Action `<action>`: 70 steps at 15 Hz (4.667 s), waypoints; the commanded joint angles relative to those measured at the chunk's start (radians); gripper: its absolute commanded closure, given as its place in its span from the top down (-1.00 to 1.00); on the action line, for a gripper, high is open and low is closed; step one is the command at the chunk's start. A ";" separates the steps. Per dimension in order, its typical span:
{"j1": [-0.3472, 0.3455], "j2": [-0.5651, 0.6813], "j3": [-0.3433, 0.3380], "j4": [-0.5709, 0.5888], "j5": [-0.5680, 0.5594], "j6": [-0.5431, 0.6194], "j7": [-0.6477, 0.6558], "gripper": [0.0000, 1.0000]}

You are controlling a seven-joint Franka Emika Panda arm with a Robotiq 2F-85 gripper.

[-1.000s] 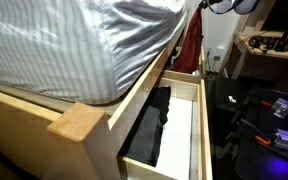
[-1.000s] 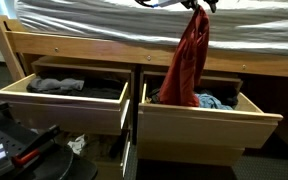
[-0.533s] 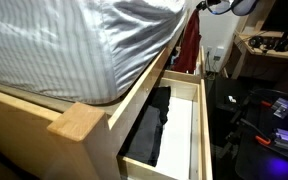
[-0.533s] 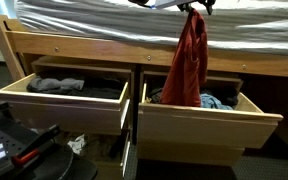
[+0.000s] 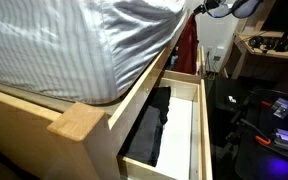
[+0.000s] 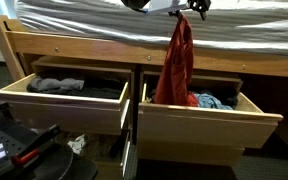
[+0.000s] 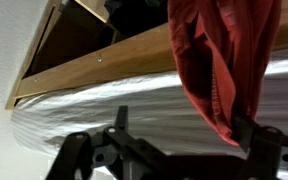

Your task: Pull out the red shirt from the topmost drawer on the left and put it inside the topmost drawer on the right, close the topmost drawer on the right then close the topmost drawer on the left

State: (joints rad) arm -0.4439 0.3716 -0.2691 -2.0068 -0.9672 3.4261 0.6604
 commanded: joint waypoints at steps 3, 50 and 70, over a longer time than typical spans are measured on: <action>-0.004 0.027 0.059 -0.021 0.333 0.024 -0.271 0.47; -0.719 0.167 0.923 0.014 0.574 -0.254 -0.262 1.00; -0.106 0.178 0.221 -0.050 1.100 -0.604 -0.425 1.00</action>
State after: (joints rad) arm -0.7159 0.6817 0.1441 -1.9912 0.1066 2.9185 0.1560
